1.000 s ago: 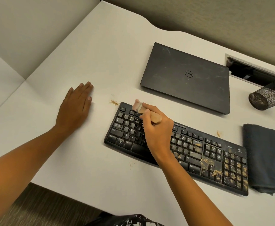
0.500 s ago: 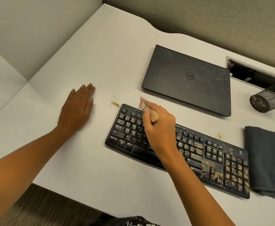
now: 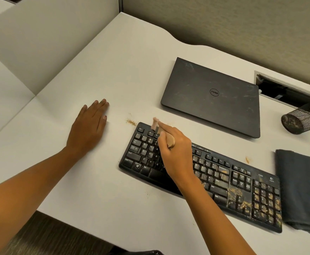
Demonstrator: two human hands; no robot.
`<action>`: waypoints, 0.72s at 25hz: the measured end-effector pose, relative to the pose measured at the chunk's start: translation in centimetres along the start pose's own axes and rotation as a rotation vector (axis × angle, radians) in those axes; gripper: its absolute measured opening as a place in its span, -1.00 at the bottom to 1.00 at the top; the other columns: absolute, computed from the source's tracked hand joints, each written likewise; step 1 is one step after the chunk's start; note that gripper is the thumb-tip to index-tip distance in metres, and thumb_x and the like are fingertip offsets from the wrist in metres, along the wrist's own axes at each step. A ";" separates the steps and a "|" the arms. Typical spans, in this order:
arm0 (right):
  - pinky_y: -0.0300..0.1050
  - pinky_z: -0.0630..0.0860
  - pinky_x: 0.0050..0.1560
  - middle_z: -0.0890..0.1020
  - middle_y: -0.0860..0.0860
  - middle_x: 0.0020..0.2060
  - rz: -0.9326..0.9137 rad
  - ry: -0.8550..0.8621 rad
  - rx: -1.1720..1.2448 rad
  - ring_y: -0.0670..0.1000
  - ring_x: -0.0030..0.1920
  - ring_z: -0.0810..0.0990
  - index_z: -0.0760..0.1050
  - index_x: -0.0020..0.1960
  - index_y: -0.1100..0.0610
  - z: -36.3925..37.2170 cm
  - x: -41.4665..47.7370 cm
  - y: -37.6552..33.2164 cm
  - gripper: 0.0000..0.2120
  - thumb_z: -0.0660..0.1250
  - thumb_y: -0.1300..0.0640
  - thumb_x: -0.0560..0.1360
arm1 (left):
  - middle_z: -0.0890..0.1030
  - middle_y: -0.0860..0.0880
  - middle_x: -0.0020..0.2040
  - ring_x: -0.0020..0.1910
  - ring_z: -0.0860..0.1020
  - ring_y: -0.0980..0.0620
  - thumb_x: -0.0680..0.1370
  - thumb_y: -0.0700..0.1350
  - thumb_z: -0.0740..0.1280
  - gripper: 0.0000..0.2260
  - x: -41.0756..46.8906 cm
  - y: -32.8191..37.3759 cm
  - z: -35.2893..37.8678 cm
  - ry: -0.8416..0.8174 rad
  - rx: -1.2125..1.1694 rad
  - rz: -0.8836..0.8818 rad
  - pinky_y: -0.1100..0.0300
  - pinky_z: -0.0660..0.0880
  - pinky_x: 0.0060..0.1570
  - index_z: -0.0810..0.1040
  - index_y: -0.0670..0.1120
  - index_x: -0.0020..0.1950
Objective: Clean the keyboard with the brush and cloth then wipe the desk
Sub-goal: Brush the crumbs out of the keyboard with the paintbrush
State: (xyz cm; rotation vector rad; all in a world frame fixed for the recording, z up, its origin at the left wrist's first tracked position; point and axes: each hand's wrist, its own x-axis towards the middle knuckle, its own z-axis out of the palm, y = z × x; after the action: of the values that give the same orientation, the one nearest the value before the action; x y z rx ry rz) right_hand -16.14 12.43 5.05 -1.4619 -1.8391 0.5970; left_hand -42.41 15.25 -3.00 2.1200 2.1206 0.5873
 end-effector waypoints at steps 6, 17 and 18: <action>-0.26 0.55 -0.11 0.66 -0.14 -0.08 0.046 0.023 -0.042 -0.17 -0.16 0.58 0.65 0.05 0.12 -0.4 0.9 -1.0 -0.69 0.14 0.07 0.60 | 0.31 -0.01 0.53 0.53 0.21 0.03 0.64 0.01 -0.08 -0.50 0.1 0.0 -0.1 -0.002 0.007 -0.007 0.21 -0.08 0.50 0.29 -0.09 0.53; -0.01 0.54 -0.34 0.61 -0.05 -0.35 0.111 -0.104 -0.213 -0.05 -0.44 0.50 0.49 -0.24 0.09 -1.6 1.4 -2.4 -0.60 0.04 -0.03 0.65 | 0.31 0.00 0.53 0.53 0.20 0.04 0.64 0.01 -0.08 -0.50 -0.1 0.2 -0.2 0.000 -0.015 -0.014 0.21 -0.08 0.51 0.29 -0.08 0.53; 0.02 0.54 -0.35 0.60 -0.04 -0.39 0.165 -0.043 -0.288 -0.03 -0.47 0.50 0.48 -0.26 0.09 -2.3 1.7 -2.1 -0.58 0.02 -0.01 0.65 | 0.31 0.00 0.53 0.53 0.20 0.04 0.63 0.02 -0.09 -0.49 -0.1 0.2 -0.3 0.001 -0.017 -0.015 0.19 -0.06 0.51 0.30 -0.08 0.53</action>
State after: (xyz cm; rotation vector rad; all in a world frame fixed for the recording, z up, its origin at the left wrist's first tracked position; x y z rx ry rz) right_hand -15.98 13.35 8.44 -1.8161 -1.9101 0.4577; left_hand -42.31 15.13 -2.70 2.0933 2.1234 0.6029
